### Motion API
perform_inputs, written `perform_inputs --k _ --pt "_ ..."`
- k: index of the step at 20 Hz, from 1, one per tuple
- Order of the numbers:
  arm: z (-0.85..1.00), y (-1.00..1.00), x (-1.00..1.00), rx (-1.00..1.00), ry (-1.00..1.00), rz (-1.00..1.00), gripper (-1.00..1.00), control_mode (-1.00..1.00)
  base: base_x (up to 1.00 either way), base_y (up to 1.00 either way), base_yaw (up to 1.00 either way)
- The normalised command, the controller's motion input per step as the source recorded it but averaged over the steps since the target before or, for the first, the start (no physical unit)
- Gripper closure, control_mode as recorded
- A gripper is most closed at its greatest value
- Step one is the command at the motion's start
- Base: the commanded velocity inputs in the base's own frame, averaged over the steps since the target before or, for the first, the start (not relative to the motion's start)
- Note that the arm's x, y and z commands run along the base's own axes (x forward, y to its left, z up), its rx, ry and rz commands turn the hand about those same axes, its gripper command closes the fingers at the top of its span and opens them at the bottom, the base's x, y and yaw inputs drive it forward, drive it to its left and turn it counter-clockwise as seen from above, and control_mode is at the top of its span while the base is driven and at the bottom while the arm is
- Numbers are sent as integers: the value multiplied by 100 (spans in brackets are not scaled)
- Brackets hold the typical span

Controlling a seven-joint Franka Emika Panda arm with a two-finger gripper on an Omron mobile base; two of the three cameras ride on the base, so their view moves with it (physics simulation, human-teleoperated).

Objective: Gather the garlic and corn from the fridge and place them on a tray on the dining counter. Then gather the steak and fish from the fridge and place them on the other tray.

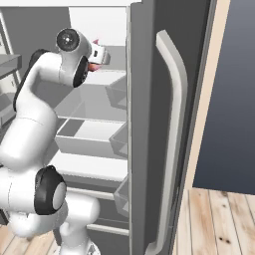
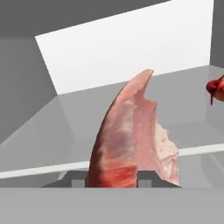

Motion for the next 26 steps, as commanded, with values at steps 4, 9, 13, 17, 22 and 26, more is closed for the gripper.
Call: perform_inputs --k 4,9,13,17,22,26 --pt "0 0 -100 0 0 -2 100 -100 0 0 0" --pt "-3 0 -100 0 2 -2 100 -100 0 0 0" --pt "-31 0 -98 0 6 -3 100 -100 0 0 0" --pt "-31 0 -91 0 4 0 100 -100 0 0 0" --pt "-18 6 -51 -1 2 0 100 -100 0 0 0" --pt "0 1 -2 -1 1 0 100 -100 0 0 0"
